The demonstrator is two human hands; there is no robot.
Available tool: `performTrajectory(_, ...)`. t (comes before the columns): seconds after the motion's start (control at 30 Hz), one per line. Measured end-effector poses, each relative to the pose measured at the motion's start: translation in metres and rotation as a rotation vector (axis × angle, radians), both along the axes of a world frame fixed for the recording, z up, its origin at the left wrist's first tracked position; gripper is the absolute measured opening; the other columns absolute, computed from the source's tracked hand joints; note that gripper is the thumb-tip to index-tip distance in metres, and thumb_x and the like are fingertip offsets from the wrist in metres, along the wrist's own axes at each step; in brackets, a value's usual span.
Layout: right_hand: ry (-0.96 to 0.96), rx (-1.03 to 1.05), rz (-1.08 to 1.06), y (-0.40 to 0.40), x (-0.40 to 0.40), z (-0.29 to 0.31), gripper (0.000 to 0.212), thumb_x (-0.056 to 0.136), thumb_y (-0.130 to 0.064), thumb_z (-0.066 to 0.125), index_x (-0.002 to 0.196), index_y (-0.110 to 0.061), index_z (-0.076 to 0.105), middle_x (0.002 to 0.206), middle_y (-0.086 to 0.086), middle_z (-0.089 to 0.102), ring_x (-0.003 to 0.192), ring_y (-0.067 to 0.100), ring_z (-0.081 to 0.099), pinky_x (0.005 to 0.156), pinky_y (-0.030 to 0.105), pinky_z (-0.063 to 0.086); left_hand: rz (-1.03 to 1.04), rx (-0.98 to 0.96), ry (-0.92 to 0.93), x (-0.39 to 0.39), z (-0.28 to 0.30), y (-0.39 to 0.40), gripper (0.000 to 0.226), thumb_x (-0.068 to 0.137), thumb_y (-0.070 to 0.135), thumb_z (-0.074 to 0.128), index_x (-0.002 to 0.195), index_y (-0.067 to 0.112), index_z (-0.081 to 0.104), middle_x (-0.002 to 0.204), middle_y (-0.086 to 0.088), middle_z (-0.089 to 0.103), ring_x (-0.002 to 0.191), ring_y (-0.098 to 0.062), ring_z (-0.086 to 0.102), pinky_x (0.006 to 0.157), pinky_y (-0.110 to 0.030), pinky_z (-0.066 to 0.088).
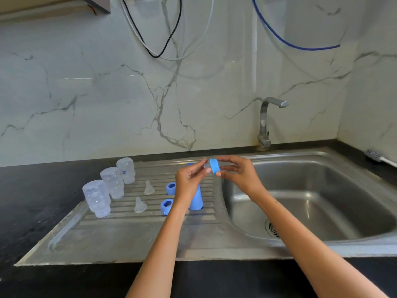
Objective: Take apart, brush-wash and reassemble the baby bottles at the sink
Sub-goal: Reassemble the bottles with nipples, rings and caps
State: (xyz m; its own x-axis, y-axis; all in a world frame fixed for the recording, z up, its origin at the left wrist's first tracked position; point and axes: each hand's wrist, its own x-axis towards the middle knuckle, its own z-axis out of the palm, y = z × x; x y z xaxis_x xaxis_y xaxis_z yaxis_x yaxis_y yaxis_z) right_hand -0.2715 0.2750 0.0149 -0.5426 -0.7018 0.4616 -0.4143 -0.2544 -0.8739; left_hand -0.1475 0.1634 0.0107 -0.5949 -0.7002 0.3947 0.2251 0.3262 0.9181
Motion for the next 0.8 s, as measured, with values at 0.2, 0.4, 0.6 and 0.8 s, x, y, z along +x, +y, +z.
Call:
performTrajectory(0.2,0.009,-0.011,-0.009,-0.003,0.002,-0.005,0.041,0.076,0.001,0.077,0.115,-0.007,0.066,0.106,-0.001,0.068,0.083,-0.007,0.067,0.071,0.010,0.051,-0.029,0.121,0.022,-0.002,-0.006,0.003,0.037,0.091,0.005,0.060,0.127,0.003,0.058,0.111,-0.003,0.069,0.100,-0.008,0.065,0.085,-0.018,0.052)
performTrajectory(0.4,0.148,-0.008,-0.143,-0.008,0.006,-0.012,0.042,0.070,-0.006,0.083,0.110,-0.012,0.070,0.100,-0.009,0.067,0.082,-0.008,0.063,0.074,0.005,0.048,-0.043,0.117,-0.023,-0.008,-0.004,0.013,0.032,0.099,0.009,0.048,0.129,0.005,0.056,0.113,-0.008,0.068,0.108,-0.019,0.064,0.093,-0.027,0.052)
performTrajectory(0.6,0.188,-0.011,-0.158,-0.013,0.012,-0.017,0.043,0.071,-0.007,0.083,0.112,-0.011,0.070,0.100,-0.010,0.066,0.083,-0.018,0.060,0.075,0.001,0.045,-0.009,0.074,-0.091,-0.009,-0.006,0.009,0.037,0.096,0.019,0.055,0.132,0.008,0.056,0.119,-0.007,0.066,0.113,-0.017,0.062,0.101,-0.037,0.048)
performTrajectory(0.8,0.220,-0.047,-0.185,-0.017,0.014,-0.019,0.041,0.071,-0.007,0.083,0.109,-0.013,0.072,0.099,-0.008,0.067,0.087,-0.004,0.064,0.079,0.007,0.048,-0.013,0.056,-0.064,-0.006,-0.004,0.011,0.031,0.093,0.007,0.058,0.123,0.017,0.058,0.102,-0.001,0.071,0.076,-0.001,0.067,0.074,-0.015,0.052)
